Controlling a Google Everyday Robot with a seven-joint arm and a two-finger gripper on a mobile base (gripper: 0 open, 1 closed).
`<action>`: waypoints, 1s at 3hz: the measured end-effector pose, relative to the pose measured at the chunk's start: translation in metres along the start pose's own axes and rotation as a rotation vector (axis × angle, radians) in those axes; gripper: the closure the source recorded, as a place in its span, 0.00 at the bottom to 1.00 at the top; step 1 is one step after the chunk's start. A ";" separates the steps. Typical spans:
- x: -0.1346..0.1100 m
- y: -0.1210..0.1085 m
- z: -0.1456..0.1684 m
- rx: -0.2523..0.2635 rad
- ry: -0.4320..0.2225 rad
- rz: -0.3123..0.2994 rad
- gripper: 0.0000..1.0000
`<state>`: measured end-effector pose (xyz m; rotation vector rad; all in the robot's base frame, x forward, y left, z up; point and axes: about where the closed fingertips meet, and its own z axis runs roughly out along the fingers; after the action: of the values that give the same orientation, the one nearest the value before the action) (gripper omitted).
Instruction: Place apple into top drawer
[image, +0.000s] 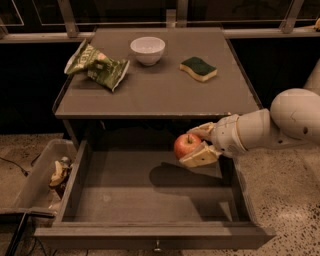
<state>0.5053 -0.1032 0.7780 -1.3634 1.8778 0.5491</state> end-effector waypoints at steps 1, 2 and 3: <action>0.022 0.006 0.042 -0.010 0.005 0.046 1.00; 0.051 0.001 0.083 0.024 -0.017 0.107 1.00; 0.073 -0.008 0.118 0.066 -0.025 0.150 1.00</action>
Offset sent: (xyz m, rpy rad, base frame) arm 0.0423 0.0322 -0.1567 0.0996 0.0596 -0.1940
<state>0.5381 -0.0684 0.6476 -1.1748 1.9709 0.5710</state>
